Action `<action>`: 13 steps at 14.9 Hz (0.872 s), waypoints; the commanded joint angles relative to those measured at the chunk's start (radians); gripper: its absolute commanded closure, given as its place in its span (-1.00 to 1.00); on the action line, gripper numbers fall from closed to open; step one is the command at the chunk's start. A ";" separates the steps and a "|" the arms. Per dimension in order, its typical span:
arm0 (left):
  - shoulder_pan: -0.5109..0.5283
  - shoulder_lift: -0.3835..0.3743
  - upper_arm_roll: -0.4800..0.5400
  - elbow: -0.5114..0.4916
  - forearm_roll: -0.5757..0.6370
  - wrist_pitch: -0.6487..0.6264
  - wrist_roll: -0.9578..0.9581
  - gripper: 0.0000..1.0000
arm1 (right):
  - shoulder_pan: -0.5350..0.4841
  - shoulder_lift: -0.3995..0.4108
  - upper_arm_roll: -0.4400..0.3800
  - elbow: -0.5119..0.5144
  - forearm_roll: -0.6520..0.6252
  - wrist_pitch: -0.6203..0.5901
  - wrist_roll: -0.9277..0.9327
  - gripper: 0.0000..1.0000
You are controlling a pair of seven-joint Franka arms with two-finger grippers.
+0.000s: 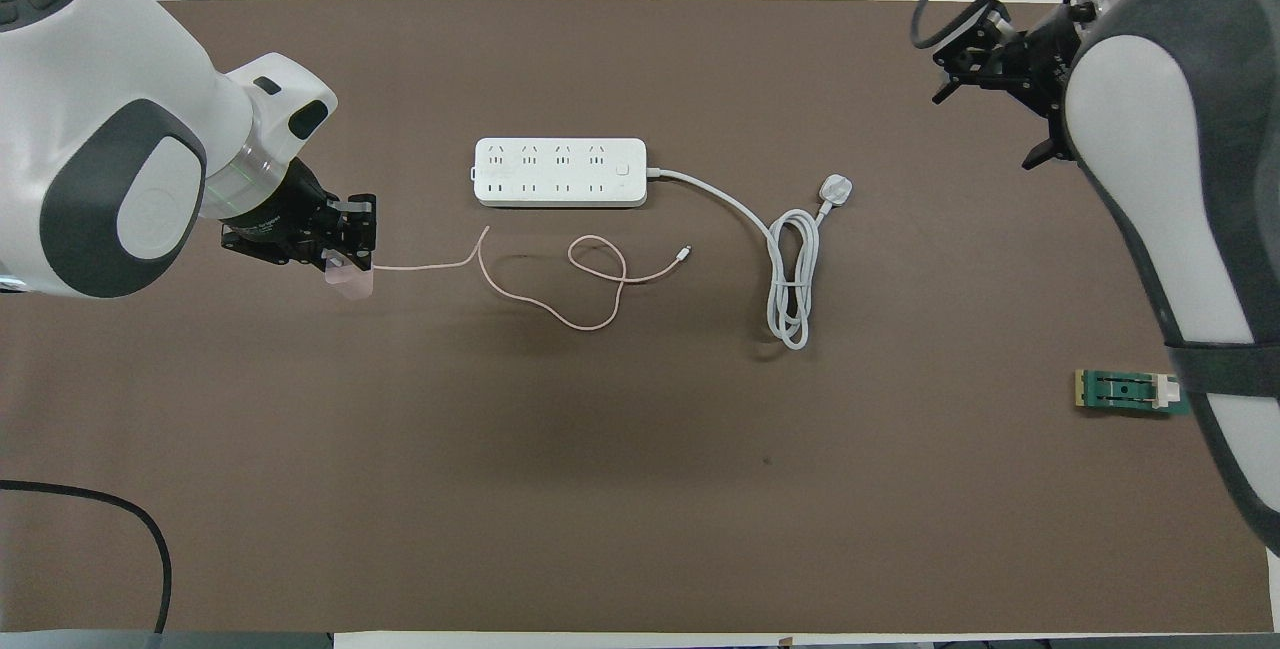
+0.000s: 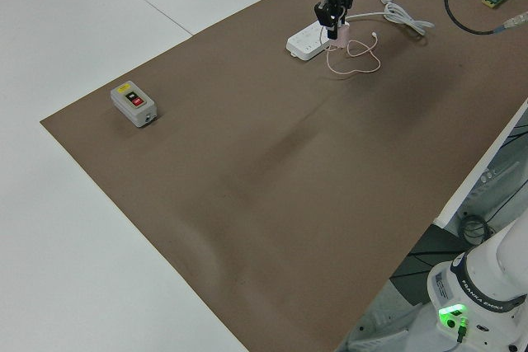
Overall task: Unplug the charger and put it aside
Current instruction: 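Carry the pink charger with the left gripper toward the switch box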
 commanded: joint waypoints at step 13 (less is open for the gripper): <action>0.144 -0.070 0.001 -0.146 -0.023 0.125 0.061 1.00 | -0.027 -0.241 0.014 -0.248 -0.134 -0.003 -0.428 -1.00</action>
